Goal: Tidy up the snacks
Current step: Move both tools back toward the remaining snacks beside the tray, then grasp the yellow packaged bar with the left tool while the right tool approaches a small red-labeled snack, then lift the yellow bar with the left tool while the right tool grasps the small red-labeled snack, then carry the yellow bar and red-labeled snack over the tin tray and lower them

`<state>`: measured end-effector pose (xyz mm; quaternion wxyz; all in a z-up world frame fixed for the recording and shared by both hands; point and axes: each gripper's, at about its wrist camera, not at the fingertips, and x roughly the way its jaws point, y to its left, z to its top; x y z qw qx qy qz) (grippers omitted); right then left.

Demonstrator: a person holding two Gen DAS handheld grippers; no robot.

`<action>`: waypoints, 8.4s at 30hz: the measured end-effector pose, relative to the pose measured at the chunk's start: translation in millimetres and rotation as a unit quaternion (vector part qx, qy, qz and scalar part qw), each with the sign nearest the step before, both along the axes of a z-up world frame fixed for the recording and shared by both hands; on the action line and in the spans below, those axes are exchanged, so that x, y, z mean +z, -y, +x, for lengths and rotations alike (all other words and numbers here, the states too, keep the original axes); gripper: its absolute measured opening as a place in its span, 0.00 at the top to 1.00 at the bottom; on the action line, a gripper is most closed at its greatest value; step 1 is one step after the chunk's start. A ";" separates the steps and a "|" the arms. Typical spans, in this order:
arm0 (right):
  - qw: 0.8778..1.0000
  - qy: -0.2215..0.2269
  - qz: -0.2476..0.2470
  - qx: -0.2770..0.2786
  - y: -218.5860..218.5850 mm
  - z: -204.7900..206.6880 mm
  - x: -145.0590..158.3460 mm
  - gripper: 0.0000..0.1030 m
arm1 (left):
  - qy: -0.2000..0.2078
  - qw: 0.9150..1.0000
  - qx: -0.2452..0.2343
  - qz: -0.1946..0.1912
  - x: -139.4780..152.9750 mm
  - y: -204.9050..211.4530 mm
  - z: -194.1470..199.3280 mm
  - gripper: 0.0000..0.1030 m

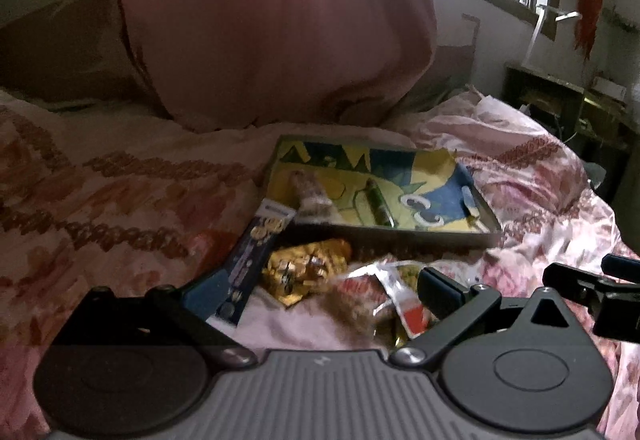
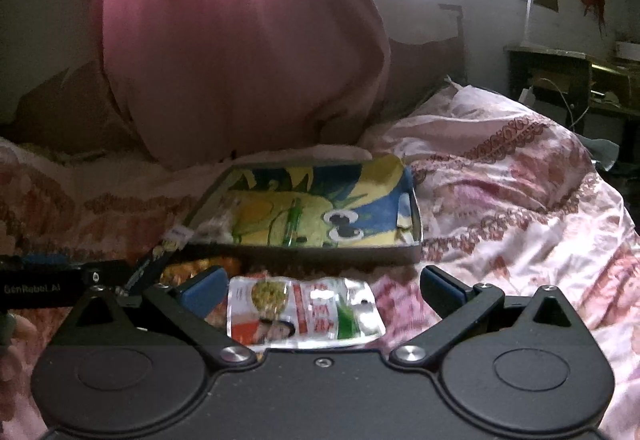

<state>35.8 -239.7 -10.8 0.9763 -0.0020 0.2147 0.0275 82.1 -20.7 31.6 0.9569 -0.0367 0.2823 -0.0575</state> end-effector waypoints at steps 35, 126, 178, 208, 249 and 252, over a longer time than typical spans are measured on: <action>0.993 -0.108 -0.049 -0.020 -12.5 -14.4 -40.1 0.01 | -0.077 0.994 -0.005 0.077 -36.8 9.3 -24.2 0.00; 0.974 -0.217 0.027 0.053 0.6 79.2 -89.8 0.52 | -0.205 0.960 -0.174 -0.073 -88.7 29.0 86.5 0.49; 0.974 -0.211 -0.023 0.074 -10.3 93.2 -99.4 0.60 | -0.198 0.951 -0.225 0.073 -95.2 67.5 81.0 0.47; 0.940 -0.104 -0.312 0.090 -74.0 27.6 -91.6 0.93 | -0.240 0.956 -0.152 -0.073 -71.2 13.8 38.4 0.49; 0.954 0.079 -0.288 0.038 -39.7 95.5 -55.9 0.88 | -0.046 0.989 -0.111 -0.084 -15.6 31.5 121.4 0.49; 0.958 0.094 -0.267 0.032 -35.6 121.6 -50.1 0.88 | -0.036 0.990 -0.100 -0.096 -14.7 38.4 148.6 0.49</action>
